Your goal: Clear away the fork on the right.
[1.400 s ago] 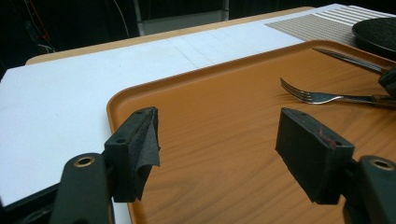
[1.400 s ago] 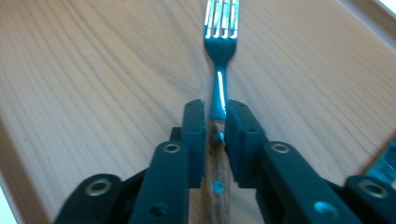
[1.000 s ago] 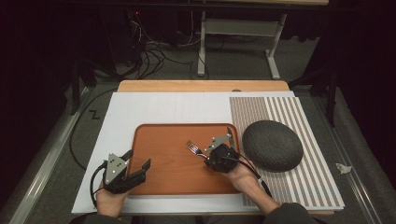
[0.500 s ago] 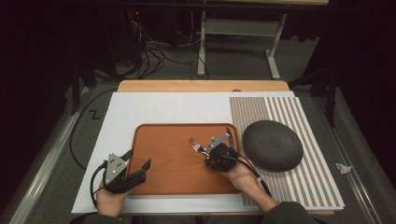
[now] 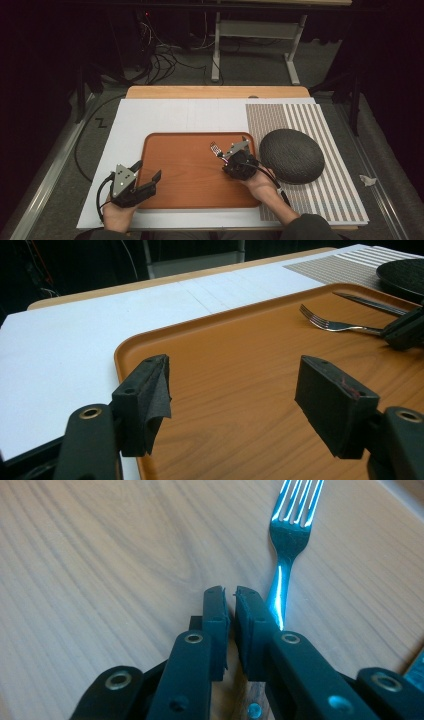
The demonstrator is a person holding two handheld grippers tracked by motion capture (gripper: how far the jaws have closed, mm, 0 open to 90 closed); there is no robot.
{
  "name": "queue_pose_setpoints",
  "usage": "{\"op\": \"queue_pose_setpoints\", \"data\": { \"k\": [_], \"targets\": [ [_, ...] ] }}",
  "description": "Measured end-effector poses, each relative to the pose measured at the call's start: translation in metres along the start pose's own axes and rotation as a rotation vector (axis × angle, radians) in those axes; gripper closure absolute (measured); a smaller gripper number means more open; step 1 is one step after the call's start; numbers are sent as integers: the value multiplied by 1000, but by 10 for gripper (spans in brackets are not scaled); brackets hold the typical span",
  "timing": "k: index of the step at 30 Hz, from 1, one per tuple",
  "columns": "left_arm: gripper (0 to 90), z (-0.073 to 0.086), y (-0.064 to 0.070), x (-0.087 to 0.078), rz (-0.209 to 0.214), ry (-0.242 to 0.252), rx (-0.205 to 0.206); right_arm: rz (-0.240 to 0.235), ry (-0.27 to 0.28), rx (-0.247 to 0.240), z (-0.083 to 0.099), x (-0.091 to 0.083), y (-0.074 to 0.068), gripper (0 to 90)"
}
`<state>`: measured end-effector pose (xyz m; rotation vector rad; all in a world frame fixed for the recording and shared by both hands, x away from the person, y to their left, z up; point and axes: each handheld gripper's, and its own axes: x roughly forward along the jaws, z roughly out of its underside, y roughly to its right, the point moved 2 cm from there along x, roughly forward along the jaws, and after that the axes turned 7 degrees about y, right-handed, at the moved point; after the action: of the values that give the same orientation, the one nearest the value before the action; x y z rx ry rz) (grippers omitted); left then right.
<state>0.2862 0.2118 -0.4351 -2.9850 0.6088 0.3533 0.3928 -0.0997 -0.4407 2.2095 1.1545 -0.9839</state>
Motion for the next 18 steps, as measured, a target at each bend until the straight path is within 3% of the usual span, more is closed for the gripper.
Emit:
{"op": "queue_pose_setpoints", "data": {
  "k": [18],
  "targets": [
    [300, 0, 0, 0, -1, 1, -3, 21, 8, 40, 5, -2, 17, 853]
  ]
}}
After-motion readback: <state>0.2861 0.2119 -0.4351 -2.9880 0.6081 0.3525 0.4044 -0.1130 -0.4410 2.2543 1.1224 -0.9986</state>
